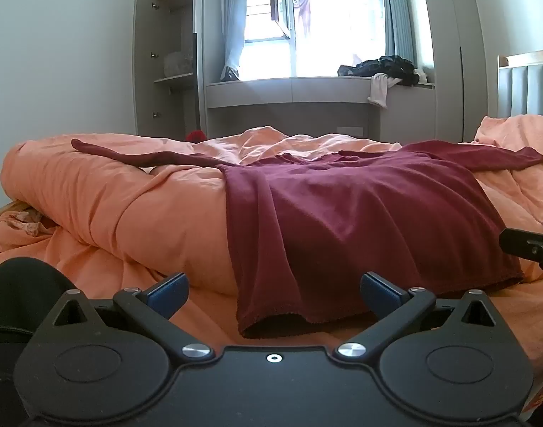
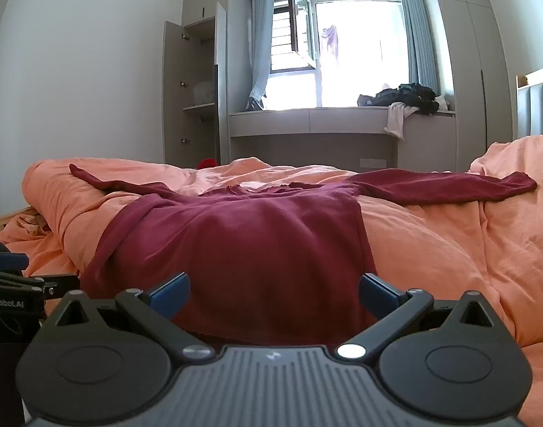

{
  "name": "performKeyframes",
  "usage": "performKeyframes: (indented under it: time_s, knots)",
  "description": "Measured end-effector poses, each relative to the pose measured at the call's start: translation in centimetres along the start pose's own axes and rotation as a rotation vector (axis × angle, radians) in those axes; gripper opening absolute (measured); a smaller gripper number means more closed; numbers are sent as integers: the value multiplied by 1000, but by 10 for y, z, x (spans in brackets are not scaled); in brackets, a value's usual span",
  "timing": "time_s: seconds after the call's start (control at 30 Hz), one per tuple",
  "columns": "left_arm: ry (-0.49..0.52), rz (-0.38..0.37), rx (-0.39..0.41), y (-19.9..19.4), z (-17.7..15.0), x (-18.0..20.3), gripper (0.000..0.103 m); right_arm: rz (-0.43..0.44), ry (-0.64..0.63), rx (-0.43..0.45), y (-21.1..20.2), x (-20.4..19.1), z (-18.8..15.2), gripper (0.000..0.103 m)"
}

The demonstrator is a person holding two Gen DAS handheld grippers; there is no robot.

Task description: Fold small clothes

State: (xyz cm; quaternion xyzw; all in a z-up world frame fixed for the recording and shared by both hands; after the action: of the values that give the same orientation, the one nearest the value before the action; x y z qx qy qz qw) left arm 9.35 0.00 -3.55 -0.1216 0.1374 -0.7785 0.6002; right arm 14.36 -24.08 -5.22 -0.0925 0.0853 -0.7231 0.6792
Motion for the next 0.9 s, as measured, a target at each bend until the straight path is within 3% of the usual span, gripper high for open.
performKeyframes:
  time_s: [0.9]
  knots:
    - [-6,-5,5,-1,2,0,103,0,0,2,1,-1,0,103]
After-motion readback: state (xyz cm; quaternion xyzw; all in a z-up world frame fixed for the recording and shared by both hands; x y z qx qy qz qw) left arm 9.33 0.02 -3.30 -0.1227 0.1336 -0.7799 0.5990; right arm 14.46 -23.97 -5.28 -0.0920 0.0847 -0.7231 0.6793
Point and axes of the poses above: each gripper's, at about its wrist camera, not at the fingertips, and y roughly the way its jaws point, x to its right, z to its top, the point moved 10 cm from there along y, roughly the way its jaws point, and after that the axes turned 14 degrees about -z, right-handed, at the moved point
